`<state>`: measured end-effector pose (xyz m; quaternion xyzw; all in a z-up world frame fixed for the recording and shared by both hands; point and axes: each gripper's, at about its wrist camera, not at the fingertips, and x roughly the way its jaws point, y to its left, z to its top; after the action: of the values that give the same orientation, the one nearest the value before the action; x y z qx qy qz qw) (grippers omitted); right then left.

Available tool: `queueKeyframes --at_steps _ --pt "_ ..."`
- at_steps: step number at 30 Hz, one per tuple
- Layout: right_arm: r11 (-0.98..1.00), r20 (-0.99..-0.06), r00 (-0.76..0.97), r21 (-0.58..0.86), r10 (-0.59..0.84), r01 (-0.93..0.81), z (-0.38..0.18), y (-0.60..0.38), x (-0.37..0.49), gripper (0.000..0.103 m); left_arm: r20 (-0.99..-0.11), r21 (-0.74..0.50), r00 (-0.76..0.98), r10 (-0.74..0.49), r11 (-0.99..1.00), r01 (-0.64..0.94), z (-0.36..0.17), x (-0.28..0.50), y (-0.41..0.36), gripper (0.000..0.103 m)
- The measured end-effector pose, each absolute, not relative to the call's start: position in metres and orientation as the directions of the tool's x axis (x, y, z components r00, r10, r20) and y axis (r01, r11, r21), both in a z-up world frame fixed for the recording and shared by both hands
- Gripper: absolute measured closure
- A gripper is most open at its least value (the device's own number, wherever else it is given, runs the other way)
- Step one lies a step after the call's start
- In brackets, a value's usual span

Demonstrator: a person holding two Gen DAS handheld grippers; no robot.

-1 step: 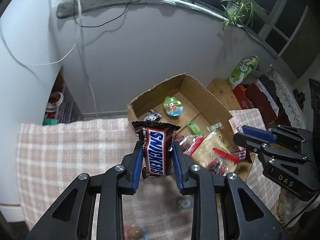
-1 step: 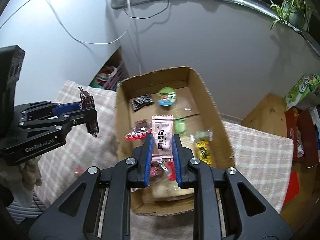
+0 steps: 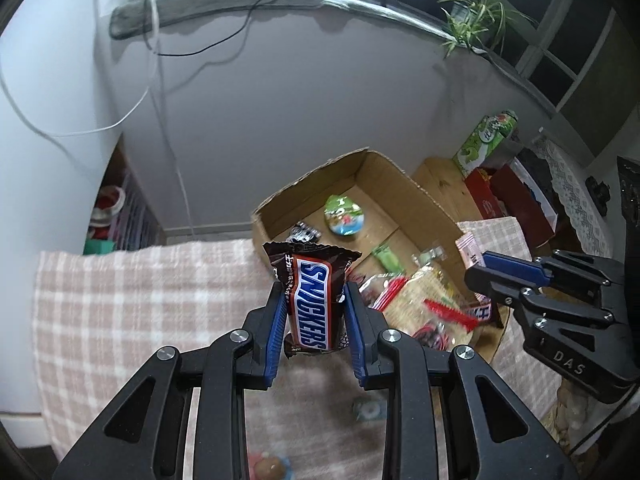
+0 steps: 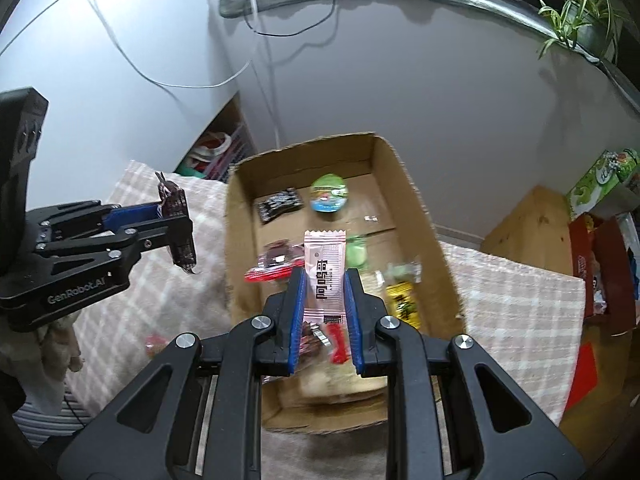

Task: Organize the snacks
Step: 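Carry both items over the box and open both grippers to drop them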

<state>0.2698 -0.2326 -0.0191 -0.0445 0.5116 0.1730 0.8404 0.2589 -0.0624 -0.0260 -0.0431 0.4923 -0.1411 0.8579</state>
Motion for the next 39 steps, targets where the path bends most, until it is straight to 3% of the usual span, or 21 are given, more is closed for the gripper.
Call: queueKeyframes --at_steps 29,31,32,35,39 --pt "0.951 -0.906 0.375 0.082 0.196 -0.298 -0.051 -0.249 0.305 0.083 -0.866 -0.207 0.408 -0.29 0.949 0.237 -0.039 0.294 -0.097 0.076" --pt "0.952 -0.906 0.376 0.081 0.194 -0.296 -0.05 -0.249 0.304 0.082 -0.868 -0.205 0.404 -0.288 0.95 0.236 -0.039 0.295 -0.098 0.071" --pt "0.952 -0.907 0.376 0.078 0.19 -0.295 -0.051 -0.249 0.304 0.078 -0.868 -0.205 0.406 -0.288 0.95 0.235 -0.039 0.295 -0.098 0.069" --pt "0.955 -0.904 0.388 0.065 0.18 -0.29 -0.049 -0.249 0.302 0.051 -0.865 -0.206 0.413 -0.287 0.951 0.23 -0.037 0.294 -0.096 0.069" --pt "0.954 -0.904 0.388 0.066 0.181 -0.291 -0.047 -0.249 0.299 0.047 -0.863 -0.205 0.417 -0.286 0.952 0.228 -0.035 0.292 -0.095 0.069"
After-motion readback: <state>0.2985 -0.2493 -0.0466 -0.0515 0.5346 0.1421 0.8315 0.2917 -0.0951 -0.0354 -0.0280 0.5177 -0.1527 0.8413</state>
